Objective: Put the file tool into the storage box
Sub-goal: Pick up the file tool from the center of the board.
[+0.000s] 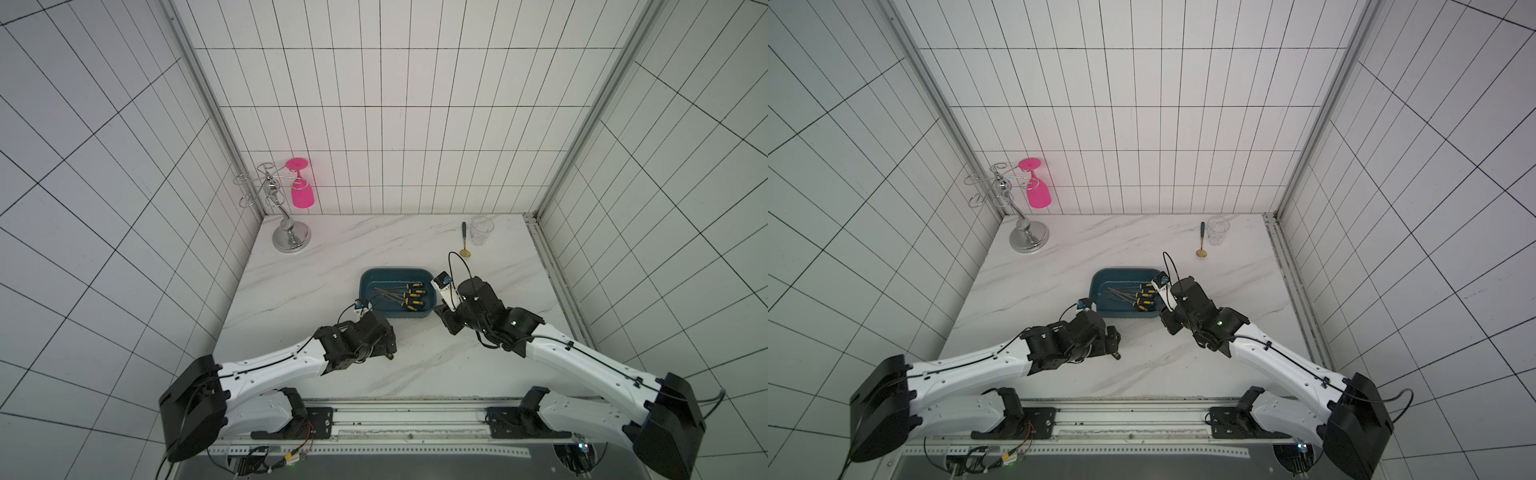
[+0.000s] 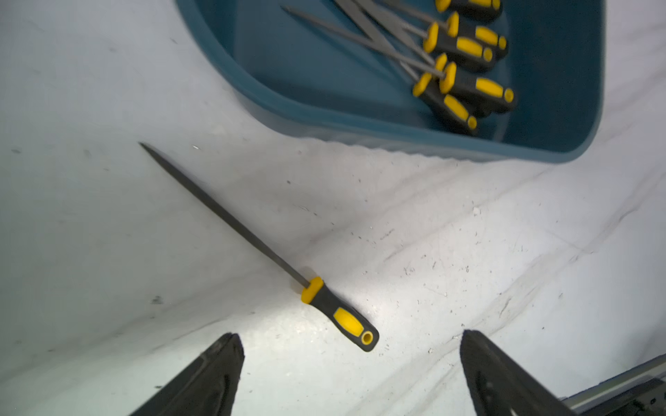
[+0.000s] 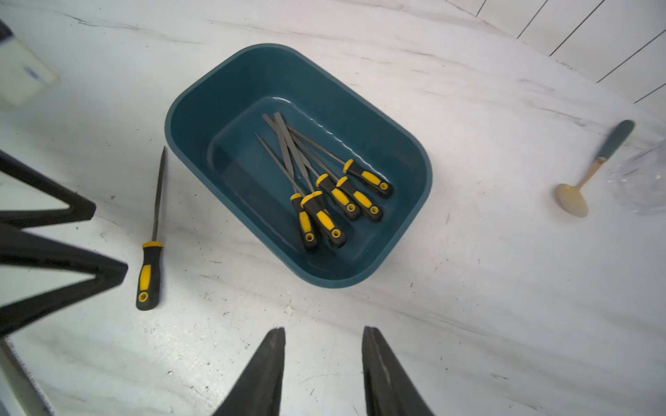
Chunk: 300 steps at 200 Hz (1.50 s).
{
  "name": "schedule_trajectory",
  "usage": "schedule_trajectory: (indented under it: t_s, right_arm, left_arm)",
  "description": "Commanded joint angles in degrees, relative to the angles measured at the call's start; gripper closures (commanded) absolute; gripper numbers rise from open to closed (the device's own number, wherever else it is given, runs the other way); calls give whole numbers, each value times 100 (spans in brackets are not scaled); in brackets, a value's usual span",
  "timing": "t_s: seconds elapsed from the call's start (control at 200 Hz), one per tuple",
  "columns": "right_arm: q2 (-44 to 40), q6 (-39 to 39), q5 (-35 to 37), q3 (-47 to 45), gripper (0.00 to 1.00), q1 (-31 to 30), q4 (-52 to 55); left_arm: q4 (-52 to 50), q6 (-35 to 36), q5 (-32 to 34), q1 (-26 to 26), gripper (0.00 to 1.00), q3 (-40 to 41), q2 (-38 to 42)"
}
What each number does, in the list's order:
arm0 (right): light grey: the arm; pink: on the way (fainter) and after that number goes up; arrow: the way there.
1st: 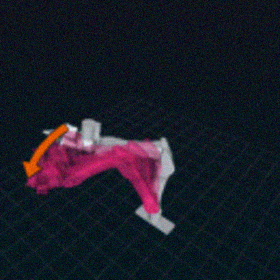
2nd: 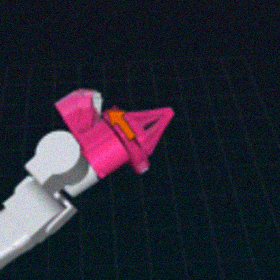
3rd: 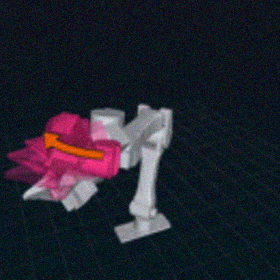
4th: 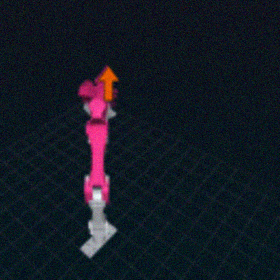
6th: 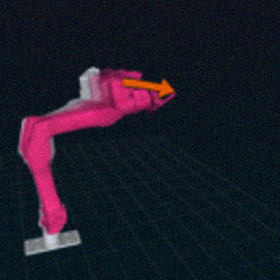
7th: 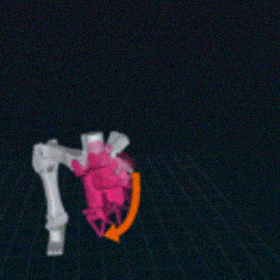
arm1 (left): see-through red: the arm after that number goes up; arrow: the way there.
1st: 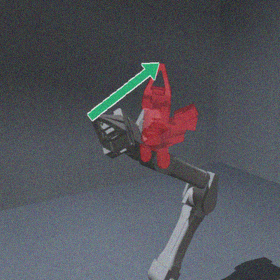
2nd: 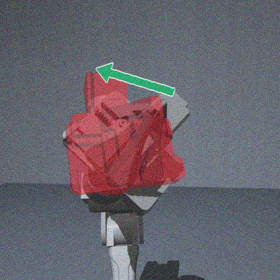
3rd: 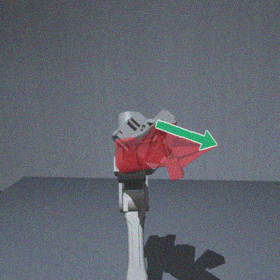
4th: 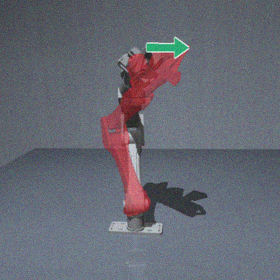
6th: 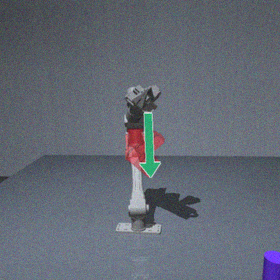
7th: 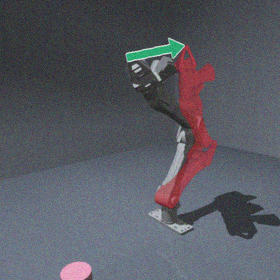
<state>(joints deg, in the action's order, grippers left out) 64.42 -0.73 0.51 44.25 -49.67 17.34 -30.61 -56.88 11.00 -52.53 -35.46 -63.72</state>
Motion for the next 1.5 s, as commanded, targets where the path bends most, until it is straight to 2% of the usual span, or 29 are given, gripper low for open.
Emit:
schedule_trajectory:
  t_s: [0.0, 0.105, 0.2, 0.351, 0.531, 0.726, 0.871, 1.082, 1.372, 1.497]
  right_arm:
    - [337, -308, -517, 111, 60, -170, -36]
    - [779, -691, -522, 210, 61, -530, -168]
    - [1101, -1166, -658, 190, 61, -859, -528]
    - [1589, -1567, -706, 273, 61, -1408, -812]
    - [2096, -2056, -553, 503, 62, -1740, -840]
    - [2677, -2124, -199, 1010, 61, -2012, -443]
    - [3171, -2072, -305, 1411, 62, -2119, -279]
    - [3835, -1919, -67, 2109, 63, -2309, 244]
    - [4175, -1653, 415, 2446, 62, -2354, 689]
    - [4243, -1601, 409, 2465, 62, -2361, 690]
  left_arm:
    - [-286, 327, 488, 551, 2, 436, 663]
    - [-298, 731, 475, 1210, 2, 593, 1273]
    - [-379, 1003, 168, 1900, 2, 538, 1507]
    - [-310, 1215, 11, 2701, 2, 532, 1490]
    - [15, 1113, -336, 3395, 2, 655, 1515]
    - [174, 892, -520, 3557, 2, 829, 1772]
    - [8, 863, -234, 3579, 2, 934, 2022]
    - [-92, 955, -290, 3667, 2, 842, 2189]
    - [-24, 1151, -246, 3996, 2, 864, 2022]
    - [-7, 1197, -397, 4215, 2, 943, 2124]
